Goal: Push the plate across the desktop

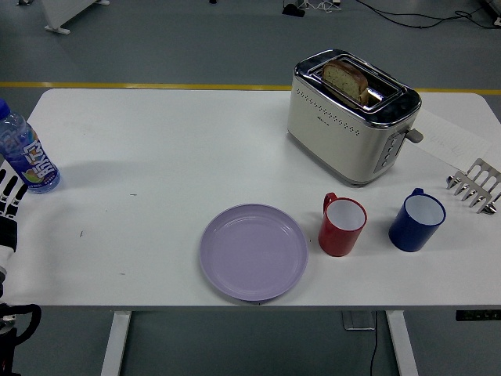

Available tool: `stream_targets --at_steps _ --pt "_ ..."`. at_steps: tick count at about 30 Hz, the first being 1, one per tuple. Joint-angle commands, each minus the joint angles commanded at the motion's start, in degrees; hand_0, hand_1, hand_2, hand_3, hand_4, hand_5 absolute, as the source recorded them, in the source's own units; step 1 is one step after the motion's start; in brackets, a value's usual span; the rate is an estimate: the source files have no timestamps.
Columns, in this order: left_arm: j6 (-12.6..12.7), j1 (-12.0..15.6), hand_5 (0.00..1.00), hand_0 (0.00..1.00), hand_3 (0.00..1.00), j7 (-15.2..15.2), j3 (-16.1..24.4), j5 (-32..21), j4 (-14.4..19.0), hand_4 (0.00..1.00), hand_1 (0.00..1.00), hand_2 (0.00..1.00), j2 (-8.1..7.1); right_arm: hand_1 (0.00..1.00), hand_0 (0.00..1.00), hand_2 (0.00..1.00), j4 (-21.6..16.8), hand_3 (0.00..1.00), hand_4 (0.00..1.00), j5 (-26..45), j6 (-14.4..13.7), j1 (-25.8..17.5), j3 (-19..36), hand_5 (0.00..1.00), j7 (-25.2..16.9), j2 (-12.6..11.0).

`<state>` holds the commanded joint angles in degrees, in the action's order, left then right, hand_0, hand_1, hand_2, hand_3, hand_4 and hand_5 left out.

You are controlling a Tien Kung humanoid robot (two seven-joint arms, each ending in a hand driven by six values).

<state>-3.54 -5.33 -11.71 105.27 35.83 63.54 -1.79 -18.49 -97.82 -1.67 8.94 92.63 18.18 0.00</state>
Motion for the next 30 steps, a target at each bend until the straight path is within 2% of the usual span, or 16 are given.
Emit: stream_targets --at_steps 30 --pt "0.08 0.04 0.998 0.6 0.655 -0.15 -0.35 -0.24 -0.87 0.508 0.683 0.682 -0.28 0.54 0.576 0.604 -0.07 0.608 0.142 -0.18 0.01 0.01 0.1 0.62 0.15 0.0"
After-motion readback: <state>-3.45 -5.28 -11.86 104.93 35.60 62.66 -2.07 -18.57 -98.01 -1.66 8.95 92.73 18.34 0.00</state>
